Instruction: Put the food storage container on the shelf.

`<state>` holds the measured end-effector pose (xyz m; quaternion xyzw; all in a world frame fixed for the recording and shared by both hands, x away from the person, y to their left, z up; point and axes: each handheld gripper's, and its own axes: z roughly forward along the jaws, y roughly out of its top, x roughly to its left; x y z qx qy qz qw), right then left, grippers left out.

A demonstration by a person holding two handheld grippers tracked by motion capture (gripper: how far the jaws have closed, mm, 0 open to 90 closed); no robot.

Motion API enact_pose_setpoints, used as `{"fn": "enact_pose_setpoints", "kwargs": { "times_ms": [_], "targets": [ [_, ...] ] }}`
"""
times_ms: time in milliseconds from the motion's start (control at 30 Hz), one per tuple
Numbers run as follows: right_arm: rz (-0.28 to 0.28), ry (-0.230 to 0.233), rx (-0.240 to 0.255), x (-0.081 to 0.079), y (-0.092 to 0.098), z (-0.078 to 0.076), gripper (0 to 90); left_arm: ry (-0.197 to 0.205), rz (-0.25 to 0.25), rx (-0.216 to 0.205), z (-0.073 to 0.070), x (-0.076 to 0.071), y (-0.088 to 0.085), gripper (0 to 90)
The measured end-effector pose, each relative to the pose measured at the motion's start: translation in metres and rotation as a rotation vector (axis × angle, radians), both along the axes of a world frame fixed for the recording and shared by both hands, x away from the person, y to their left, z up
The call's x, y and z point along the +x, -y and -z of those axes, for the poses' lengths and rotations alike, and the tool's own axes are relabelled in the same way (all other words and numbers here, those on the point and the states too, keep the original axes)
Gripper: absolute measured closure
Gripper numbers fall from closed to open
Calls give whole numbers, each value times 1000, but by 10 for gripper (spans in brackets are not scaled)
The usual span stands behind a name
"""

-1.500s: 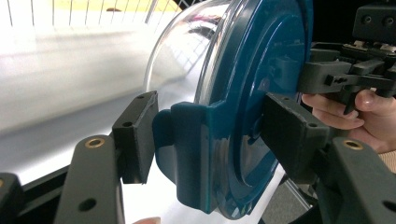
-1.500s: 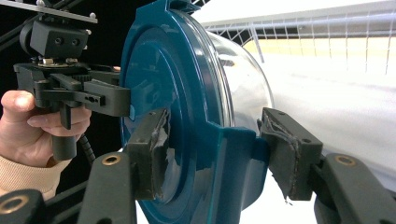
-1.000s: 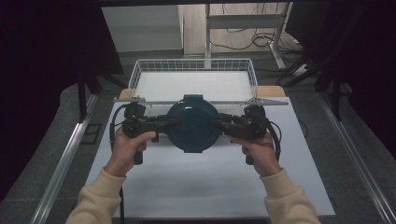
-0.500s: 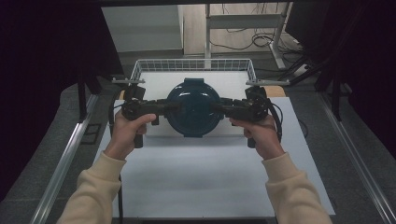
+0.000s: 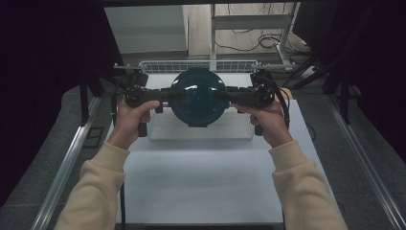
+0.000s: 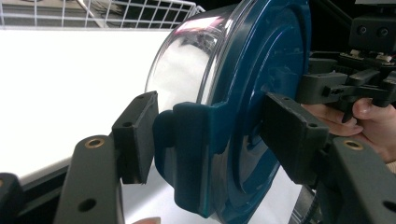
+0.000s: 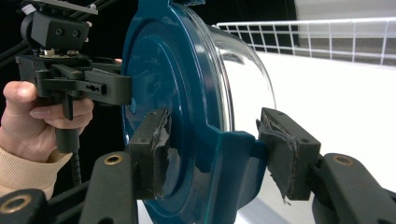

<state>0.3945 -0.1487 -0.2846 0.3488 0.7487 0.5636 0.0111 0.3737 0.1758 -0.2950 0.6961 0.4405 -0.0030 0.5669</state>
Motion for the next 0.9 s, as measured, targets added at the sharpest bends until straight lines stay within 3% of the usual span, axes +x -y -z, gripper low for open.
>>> {"fn": "enact_pose_setpoints", "kwargs": {
  "times_ms": [300,500,733,833,900],
  "targets": [
    [6,-22,-1,30,-1,-11,437,-3,-12,-2,-11,30,1,378],
    [-5,-18,-30,48,-2,-16,434,-11,-16,-10,-8,45,1,375],
    [6,-56,-36,64,-4,-7,428,-49,-18,-9,3,61,0,373],
    [16,-83,-62,71,-6,0,411,-71,-22,6,9,68,3,372],
    [35,-107,-54,78,-6,6,405,-83,-31,-8,11,72,4,373]
  ]
}}
